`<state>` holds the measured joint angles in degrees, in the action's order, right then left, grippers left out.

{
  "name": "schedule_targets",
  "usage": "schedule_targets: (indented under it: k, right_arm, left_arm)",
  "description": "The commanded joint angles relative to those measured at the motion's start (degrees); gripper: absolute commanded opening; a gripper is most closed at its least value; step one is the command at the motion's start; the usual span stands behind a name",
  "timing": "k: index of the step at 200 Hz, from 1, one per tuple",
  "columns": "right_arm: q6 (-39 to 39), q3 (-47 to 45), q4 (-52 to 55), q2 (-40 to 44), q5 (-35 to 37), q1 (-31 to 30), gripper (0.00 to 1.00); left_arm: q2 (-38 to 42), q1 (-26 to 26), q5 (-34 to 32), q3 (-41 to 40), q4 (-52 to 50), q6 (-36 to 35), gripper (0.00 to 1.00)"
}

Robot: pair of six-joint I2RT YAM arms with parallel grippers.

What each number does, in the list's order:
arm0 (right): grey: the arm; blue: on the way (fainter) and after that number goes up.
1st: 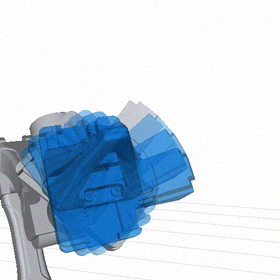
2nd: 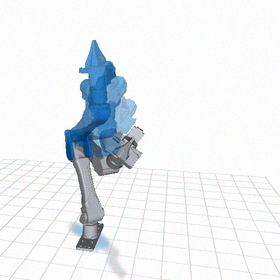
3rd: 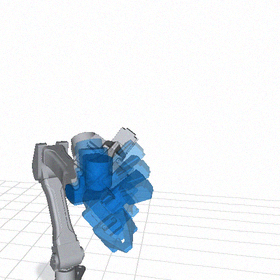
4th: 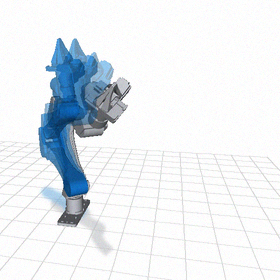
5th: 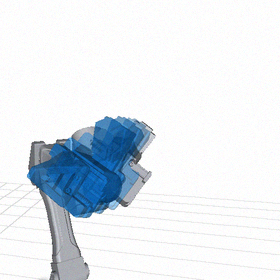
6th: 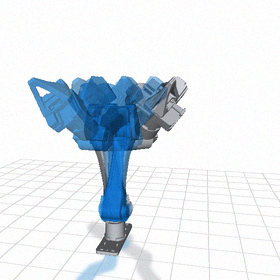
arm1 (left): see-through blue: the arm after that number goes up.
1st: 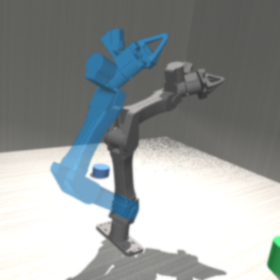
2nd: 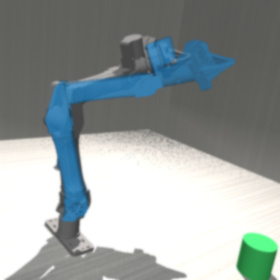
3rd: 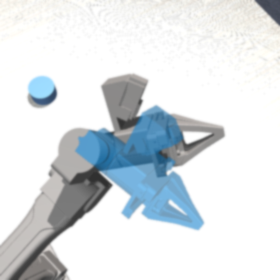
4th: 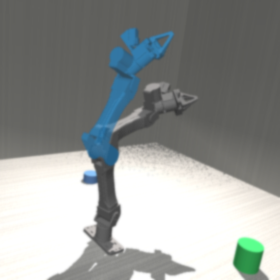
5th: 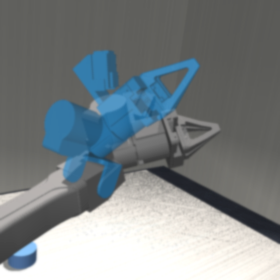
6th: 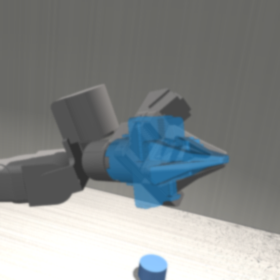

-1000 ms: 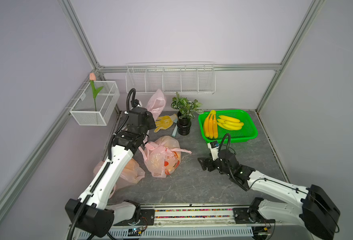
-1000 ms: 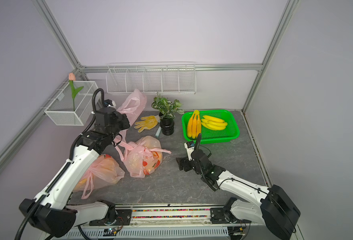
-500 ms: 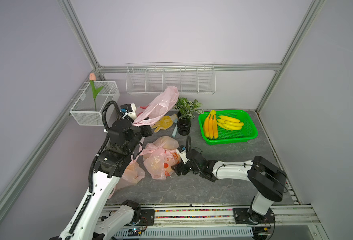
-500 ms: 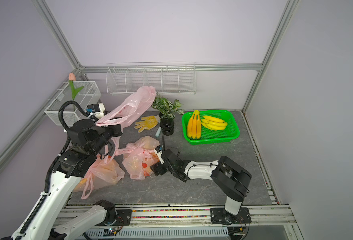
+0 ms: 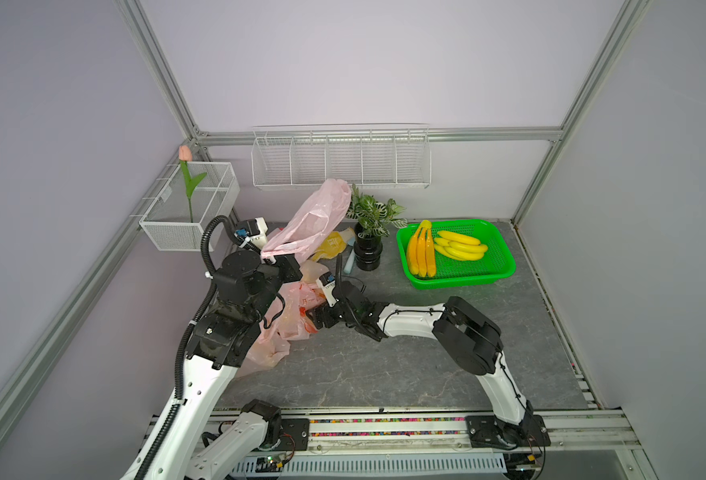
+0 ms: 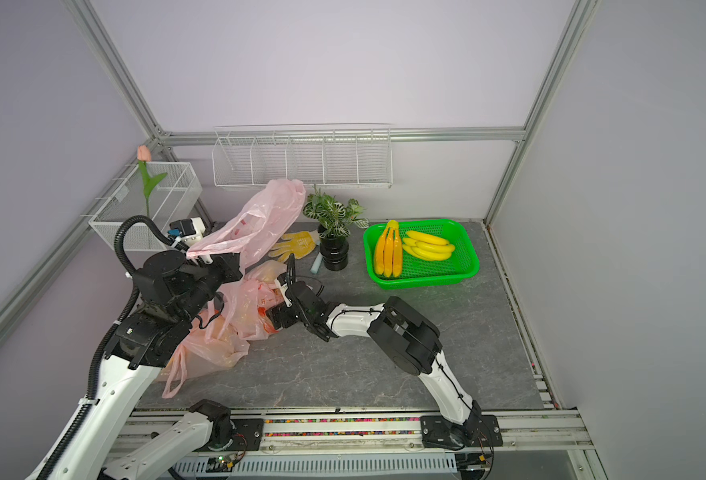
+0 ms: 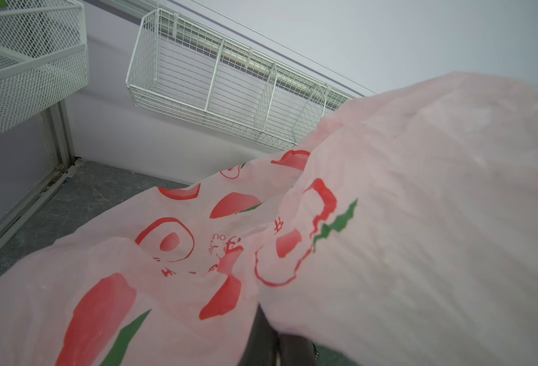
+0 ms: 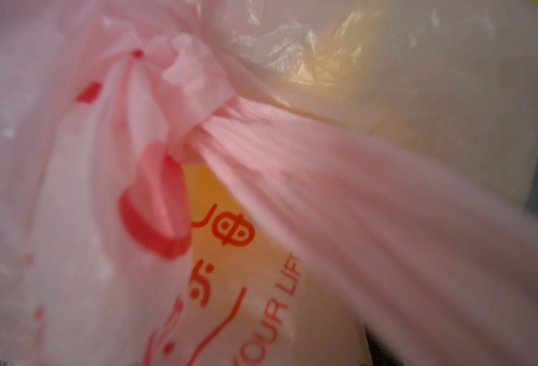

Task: Place the banana into a plastic bag & tie a knot
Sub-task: Move the plastic bag to the center of the board, then open the plastic bag.

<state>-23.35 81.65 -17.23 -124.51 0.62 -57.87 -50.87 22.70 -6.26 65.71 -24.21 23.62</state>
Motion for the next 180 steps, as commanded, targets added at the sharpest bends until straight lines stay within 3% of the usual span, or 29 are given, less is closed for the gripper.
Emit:
schedule_targets:
  k: [1,28,60,85,128,180]
  right_arm:
    - [0.5,-5.6,0.3,7.4,1.6,0.5,0.89]
    - [0.2,-20.9,-2.8,20.7,0.7,1.9,0.89]
    - [0.1,-35.9,1.1,37.0,-0.4,3.7,0.89]
    - [-3.0,-46.9,4.5,51.3,0.2,7.7,0.89]
    - [-2.2,-53.5,18.0,70.8,4.1,9.5,0.89]
    - [-4.8,-59.5,20.0,83.5,6.3,10.1,0.89]
  left_arm:
    - [-1.8,0.3,2.9,1.7,-0.1,-0.6,0.0]
    - [-7.7,1.4,7.8,3.7,-2.8,-1.5,0.0]
    - [-11.0,11.9,2.5,0.2,1.2,0.2,0.0]
    - [-16.2,18.5,1.5,-3.7,5.1,6.5,0.0]
    - [-26.1,27.2,3.5,-10.3,16.9,13.3,0.0]
    - [-35.1,33.5,1.1,-7.2,16.5,13.0,0.0]
